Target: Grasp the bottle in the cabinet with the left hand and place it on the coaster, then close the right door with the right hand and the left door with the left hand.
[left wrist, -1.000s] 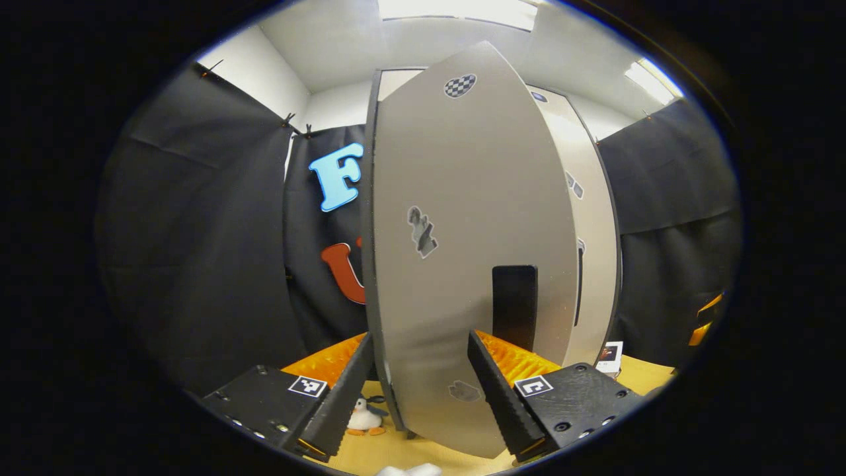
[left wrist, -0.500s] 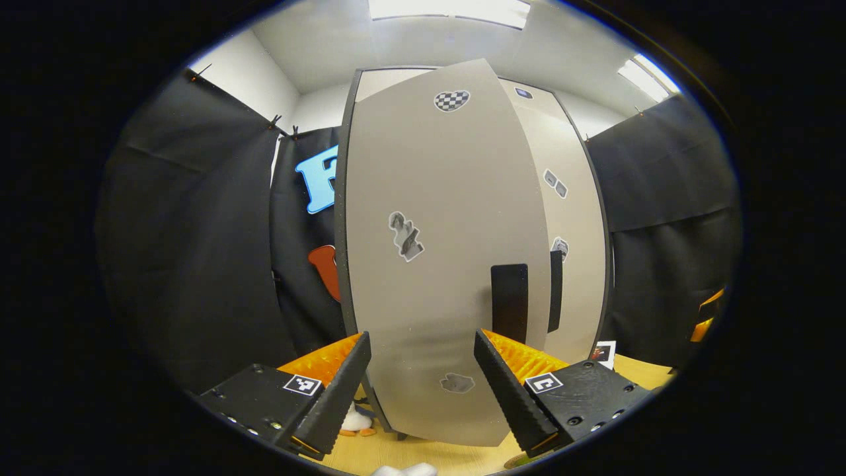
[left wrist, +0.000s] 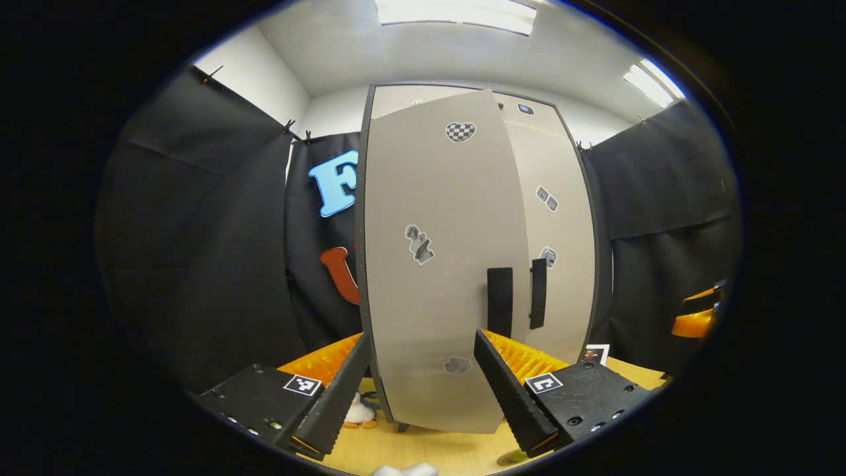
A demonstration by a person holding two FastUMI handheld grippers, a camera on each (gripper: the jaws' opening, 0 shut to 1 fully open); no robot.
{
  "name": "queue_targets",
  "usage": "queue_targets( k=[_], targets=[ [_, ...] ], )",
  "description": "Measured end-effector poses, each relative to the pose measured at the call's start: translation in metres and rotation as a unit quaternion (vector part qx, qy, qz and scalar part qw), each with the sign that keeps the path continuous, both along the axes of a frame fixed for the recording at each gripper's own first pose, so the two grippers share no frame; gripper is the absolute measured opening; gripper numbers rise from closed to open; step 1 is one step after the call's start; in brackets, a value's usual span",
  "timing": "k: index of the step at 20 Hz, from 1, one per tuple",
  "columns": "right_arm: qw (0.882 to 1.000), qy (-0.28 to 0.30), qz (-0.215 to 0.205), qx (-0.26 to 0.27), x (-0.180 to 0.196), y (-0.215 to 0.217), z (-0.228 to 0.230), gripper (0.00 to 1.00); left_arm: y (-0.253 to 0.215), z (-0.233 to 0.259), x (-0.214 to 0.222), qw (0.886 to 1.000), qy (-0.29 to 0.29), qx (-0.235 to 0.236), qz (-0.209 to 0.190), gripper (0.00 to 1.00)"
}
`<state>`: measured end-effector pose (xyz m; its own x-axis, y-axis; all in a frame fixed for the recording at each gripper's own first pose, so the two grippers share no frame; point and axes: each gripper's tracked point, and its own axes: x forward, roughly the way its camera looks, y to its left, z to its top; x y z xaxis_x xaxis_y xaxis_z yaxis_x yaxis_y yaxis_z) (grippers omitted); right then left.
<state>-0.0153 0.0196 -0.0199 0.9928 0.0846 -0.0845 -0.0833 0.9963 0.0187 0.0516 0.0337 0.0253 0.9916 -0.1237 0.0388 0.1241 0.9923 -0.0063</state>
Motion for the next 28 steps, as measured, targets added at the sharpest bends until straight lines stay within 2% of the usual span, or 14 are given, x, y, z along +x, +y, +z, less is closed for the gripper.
queue_targets(
  k=[4, 10, 15, 17, 18, 22, 28],
  targets=[
    [1.0, -0.01, -0.02, 0.003, -0.004, -0.001, 0.008, 0.81, -0.003, -0.024, -0.029, 1.0, 0.019, -0.005, 0.004, 0.96],
    [0.999, -0.029, -0.011, -0.009, -0.034, -0.014, 0.015, 0.81, -0.016, -0.057, -0.074, 0.997, 0.065, -0.021, 0.032, 0.96],
    [1.0, -0.017, 0.014, 0.006, -0.074, -0.043, 0.01, 0.81, -0.031, -0.044, -0.136, 0.995, 0.061, -0.005, 0.076, 0.96],
    [1.0, -0.02, 0.011, 0.009, -0.093, -0.063, 0.014, 0.81, -0.052, -0.037, -0.162, 0.995, 0.059, -0.01, 0.077, 0.99],
    [1.0, -0.023, 0.009, 0.013, -0.102, -0.072, 0.015, 0.81, -0.062, -0.037, -0.176, 0.995, 0.062, -0.011, 0.075, 0.96],
    [0.999, -0.024, 0.014, 0.025, -0.133, -0.094, 0.013, 0.81, -0.09, -0.022, -0.222, 0.995, 0.051, 0.012, 0.082, 0.96],
    [0.998, -0.044, 0.023, 0.031, -0.175, -0.11, 0.022, 0.81, -0.119, 0.003, -0.27, 0.996, 0.038, 0.015, 0.082, 0.96]
  ],
)
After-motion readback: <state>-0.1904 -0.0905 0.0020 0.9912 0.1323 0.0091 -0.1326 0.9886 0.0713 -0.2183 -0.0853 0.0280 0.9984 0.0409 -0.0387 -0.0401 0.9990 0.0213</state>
